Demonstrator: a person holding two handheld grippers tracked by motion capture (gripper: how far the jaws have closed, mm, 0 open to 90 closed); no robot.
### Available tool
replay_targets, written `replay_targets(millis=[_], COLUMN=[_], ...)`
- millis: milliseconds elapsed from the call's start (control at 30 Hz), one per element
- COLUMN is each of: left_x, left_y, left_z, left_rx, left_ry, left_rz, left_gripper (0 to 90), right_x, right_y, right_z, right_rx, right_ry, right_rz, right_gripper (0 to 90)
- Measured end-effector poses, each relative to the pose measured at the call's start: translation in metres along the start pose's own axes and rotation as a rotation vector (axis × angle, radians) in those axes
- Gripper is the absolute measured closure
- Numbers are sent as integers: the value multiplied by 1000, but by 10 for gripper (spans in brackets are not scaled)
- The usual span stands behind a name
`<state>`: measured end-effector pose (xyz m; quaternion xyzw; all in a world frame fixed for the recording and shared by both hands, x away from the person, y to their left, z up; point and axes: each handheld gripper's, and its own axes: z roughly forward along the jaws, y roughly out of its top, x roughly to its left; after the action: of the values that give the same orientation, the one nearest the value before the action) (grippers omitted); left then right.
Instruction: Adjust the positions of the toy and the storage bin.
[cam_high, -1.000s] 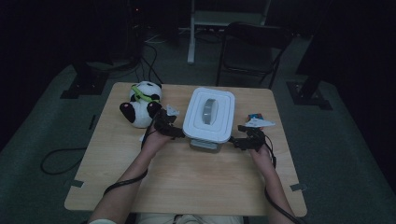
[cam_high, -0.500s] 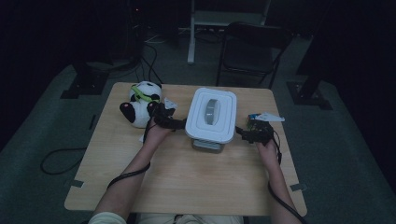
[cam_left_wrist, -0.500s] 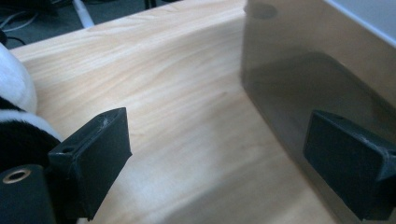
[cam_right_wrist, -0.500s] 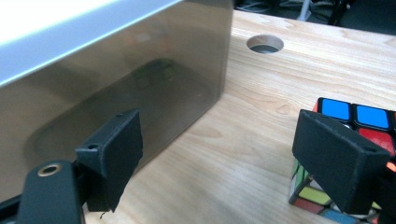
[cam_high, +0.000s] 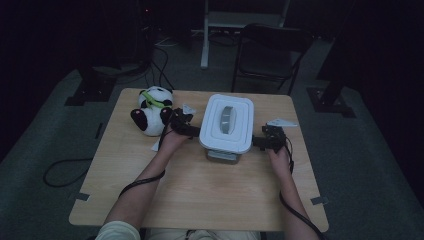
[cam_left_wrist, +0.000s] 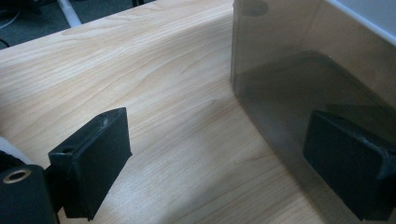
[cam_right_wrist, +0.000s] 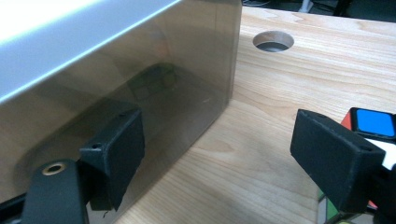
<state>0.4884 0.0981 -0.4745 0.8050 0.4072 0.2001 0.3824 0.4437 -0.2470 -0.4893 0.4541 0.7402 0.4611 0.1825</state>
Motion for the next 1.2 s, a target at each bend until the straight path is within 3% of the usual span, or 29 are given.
replay_targets(millis=[200,300,500,600,967,1200], left_x=[-2,-5,-12,-14,-19,-18], left_y=[-1,-1,-7,-13,-32,-46], left_z=[-3,-9,-21,-28,-54,-74], left_rx=[13,33,45,52,67,78], left_ry=[-4,9,5,-8,-24,-26], left_rz=[-2,47,82,89,129,145], left_gripper=[90,91,90,91,91,90], right_x=[6,8,20,26,55,79], right_y=[-2,-5,-11,-16,-33,-41], right_z=[-4,-6,-16,-21,-38,-46], right_rx=[-4,-8,-4,-6,-7,-3], right_ry=[28,55,56,76,121,176], right_rz=[-17,-15,-50,-43,-73,-90], right_gripper=[210,210,221,222,222,222])
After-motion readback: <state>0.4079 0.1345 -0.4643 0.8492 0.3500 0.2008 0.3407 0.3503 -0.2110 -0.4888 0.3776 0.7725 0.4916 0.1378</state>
